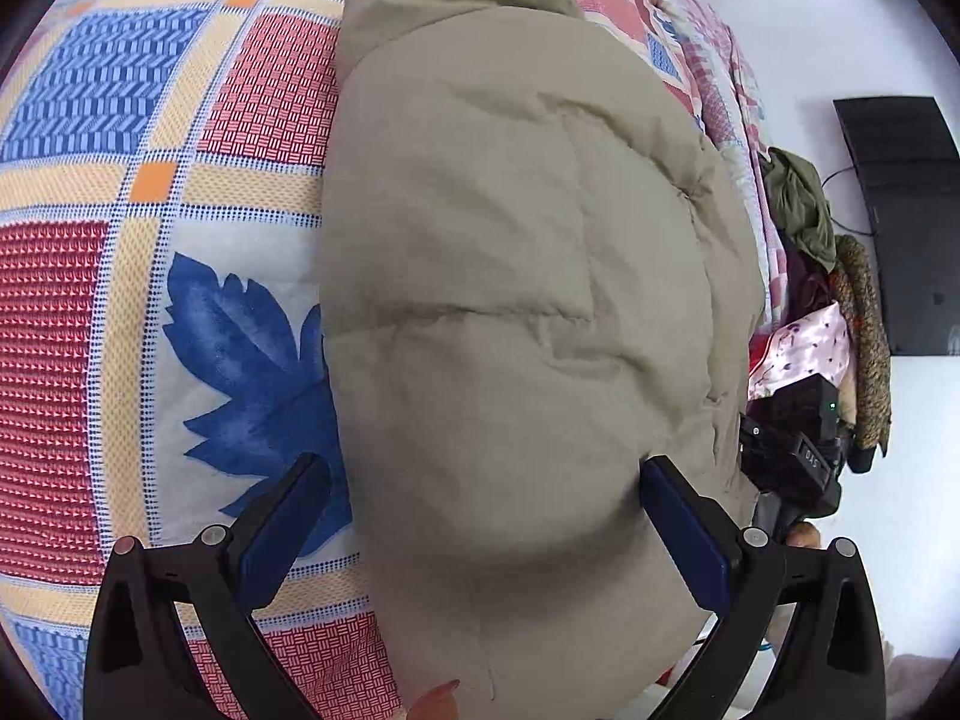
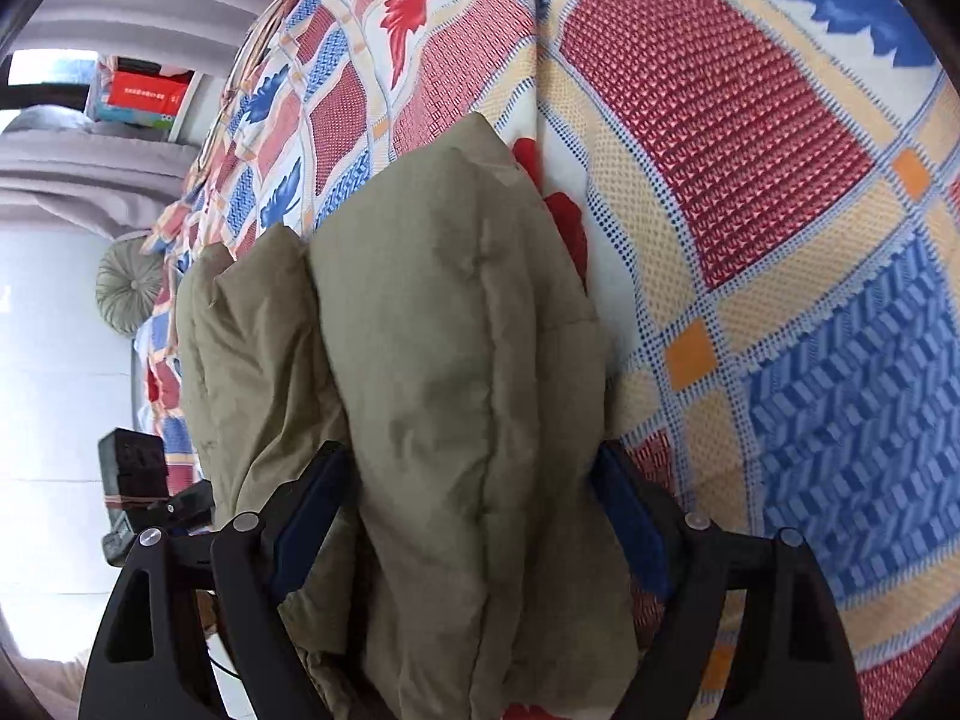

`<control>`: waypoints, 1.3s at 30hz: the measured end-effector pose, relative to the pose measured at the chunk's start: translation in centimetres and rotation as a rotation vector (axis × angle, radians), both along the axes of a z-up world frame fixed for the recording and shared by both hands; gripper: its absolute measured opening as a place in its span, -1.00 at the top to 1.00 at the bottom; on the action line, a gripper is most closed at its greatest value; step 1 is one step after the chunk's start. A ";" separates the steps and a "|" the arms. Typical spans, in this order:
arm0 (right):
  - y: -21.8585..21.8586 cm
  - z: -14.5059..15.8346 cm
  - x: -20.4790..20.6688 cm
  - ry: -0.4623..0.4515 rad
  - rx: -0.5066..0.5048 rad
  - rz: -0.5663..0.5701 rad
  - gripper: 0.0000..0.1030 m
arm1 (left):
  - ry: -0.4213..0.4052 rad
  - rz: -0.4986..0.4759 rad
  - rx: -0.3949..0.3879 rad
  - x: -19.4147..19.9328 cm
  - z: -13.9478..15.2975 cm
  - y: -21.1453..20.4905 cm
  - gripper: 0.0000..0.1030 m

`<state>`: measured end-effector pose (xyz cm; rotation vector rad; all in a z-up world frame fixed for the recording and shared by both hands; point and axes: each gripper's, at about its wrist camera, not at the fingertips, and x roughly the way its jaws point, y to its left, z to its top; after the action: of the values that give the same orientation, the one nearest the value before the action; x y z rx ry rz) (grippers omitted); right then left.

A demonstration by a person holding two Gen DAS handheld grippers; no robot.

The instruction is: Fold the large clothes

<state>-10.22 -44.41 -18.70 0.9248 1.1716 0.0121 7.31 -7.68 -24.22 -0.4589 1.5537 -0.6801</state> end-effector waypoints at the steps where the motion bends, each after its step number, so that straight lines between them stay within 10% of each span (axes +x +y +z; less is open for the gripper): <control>1: -0.1 -0.3 0.2 -0.002 0.021 -0.001 -0.66 | -0.001 0.004 0.001 0.1 -0.1 0.0 -1.00; 9: 0.0 0.0 0.7 -0.118 0.214 0.011 -1.00 | -0.010 -0.015 -0.027 0.6 -0.3 -1.3 -1.00; 23: 3.9 -1.2 6.0 -0.016 0.053 0.273 -1.00 | 0.002 -0.040 -0.097 2.7 -2.7 -3.2 -1.00; 39: 4.2 -1.9 6.7 0.068 0.062 0.213 -0.74 | -0.009 -0.065 -0.052 1.5 -1.7 -5.4 -0.82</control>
<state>-3.51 -40.21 -20.65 0.8559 1.3351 0.1913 8.82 -13.10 -25.88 -0.4447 1.5506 -0.7728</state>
